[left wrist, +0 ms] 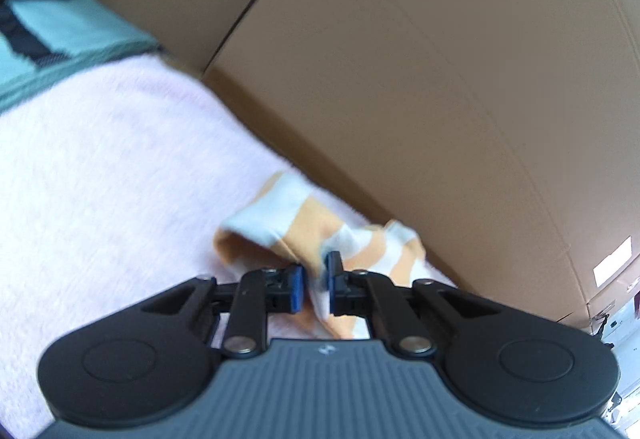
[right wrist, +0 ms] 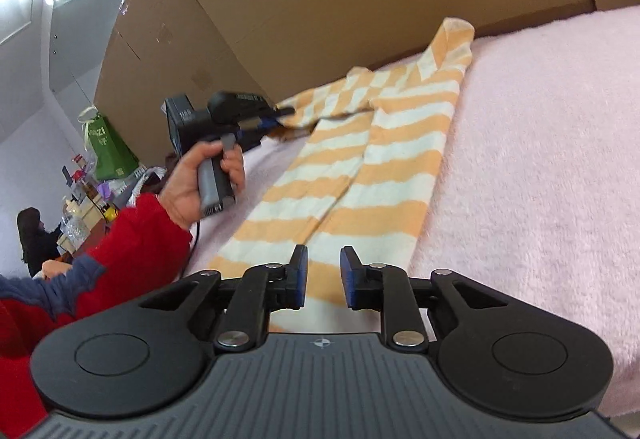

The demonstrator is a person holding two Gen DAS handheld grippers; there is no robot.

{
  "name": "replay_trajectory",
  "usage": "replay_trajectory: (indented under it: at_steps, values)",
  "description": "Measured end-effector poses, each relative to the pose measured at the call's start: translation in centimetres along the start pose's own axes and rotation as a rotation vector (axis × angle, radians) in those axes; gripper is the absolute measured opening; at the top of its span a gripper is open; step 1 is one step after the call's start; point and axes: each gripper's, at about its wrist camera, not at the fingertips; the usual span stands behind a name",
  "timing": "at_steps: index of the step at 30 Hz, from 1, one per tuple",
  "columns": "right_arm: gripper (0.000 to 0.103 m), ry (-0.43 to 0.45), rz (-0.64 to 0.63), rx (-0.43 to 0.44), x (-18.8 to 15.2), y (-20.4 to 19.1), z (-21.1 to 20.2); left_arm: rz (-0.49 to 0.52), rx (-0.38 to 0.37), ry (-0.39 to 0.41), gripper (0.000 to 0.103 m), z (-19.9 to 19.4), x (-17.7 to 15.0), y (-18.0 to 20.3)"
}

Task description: Fold clothes

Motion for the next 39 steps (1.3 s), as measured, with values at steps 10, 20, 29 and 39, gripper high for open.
replay_trajectory:
  at_steps: [10,20,29,39]
  values:
    - [0.024,0.02,0.109,-0.064,5.0,2.7,4.8,-0.053,-0.032,0.007,0.03,0.3,-0.2,-2.1]
    - [0.019,0.089,0.286,-0.124,11.3,9.0,10.9,0.008,-0.07,-0.02,0.057,0.8,0.3,-1.4]
    - [0.007,0.171,0.295,-0.204,10.8,10.0,10.5,0.179,-0.016,0.059,0.056,0.0,0.5,0.0]
    - [0.033,0.202,0.085,-0.344,13.1,8.2,10.9,0.597,-0.314,-0.056,0.072,-3.4,-5.2,7.9]
Point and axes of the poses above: each gripper's, at about its wrist camera, not at the fingertips, and z roughly the way its jaws point, y to its right, x to its top, and after that the axes turned 1 degree about z, right-handed
